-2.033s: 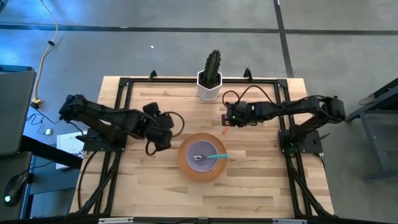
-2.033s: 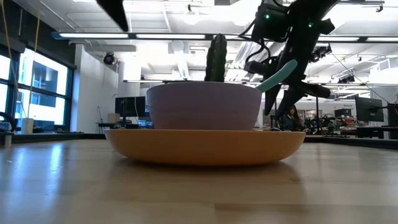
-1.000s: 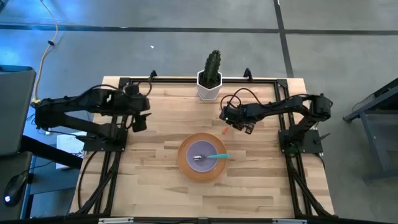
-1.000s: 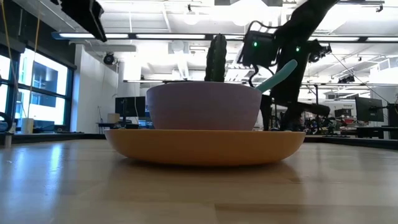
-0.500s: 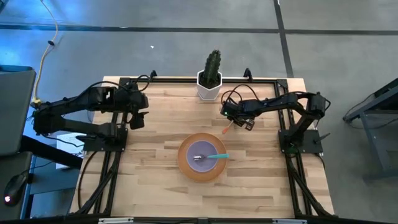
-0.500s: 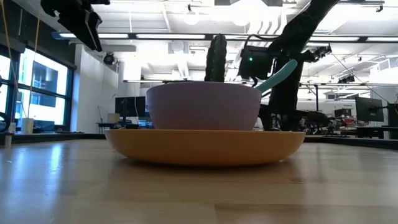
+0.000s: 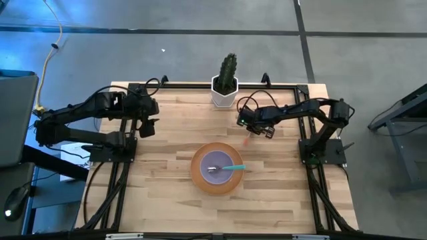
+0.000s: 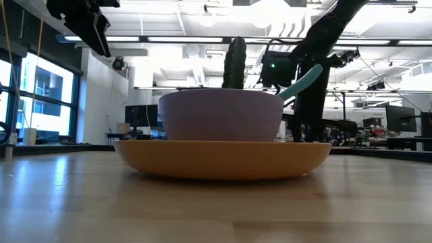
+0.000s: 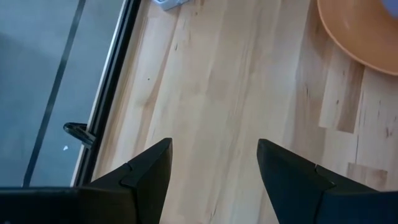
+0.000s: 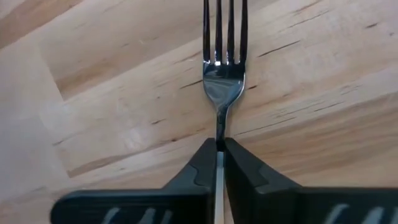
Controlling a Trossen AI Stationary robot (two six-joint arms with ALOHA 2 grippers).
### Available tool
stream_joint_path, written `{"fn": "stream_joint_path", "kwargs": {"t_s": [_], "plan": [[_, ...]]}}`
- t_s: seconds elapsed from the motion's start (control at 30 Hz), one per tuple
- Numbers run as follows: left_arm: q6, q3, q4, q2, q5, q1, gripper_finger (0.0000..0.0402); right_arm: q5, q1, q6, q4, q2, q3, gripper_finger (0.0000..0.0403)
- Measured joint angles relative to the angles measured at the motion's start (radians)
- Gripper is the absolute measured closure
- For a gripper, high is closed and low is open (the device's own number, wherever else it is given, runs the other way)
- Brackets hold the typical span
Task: Set table place
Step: Put the orange fork beside the plate
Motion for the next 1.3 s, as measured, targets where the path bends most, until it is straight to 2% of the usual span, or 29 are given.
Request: {"fn": "stream_joint_path", "kwargs": {"t_s": [0.2,0.37,0.57,0.7,0.87,1.1,1.3], "plan": [[-0.009,0.000,0.000,0.000,0.002,0.000,0.0179,-0.011,0.035,-0.040,-0.058,-0.014,0.023,0.0401],[-0.010,0.000,0.004,0.000,0.017,0.000,0.0179,-0.124,0.086,-0.042,-0.176,-0.049,0.072,0.0402],[-0.010,0.000,0.016,0.000,0.017,0.000,0.0179,-0.171,0.161,-0.040,-0.314,-0.091,0.136,0.0402],[-0.010,0.000,0.016,0.000,0.017,0.000,0.0179,-0.188,0.232,0.013,-0.383,-0.101,0.169,0.0402],[-0.007,0.000,0.016,0.000,0.017,0.000,0.0179,-0.210,0.344,0.115,-0.391,-0.101,0.182,0.0403],[-0.007,0.000,0.016,0.000,0.017,0.000,0.0179,-0.189,0.496,0.302,-0.400,-0.101,0.182,0.0403],[-0.007,0.000,0.018,0.000,0.017,0.000,0.0179,-0.135,0.542,0.296,-0.377,-0.087,0.182,0.0403]]}}
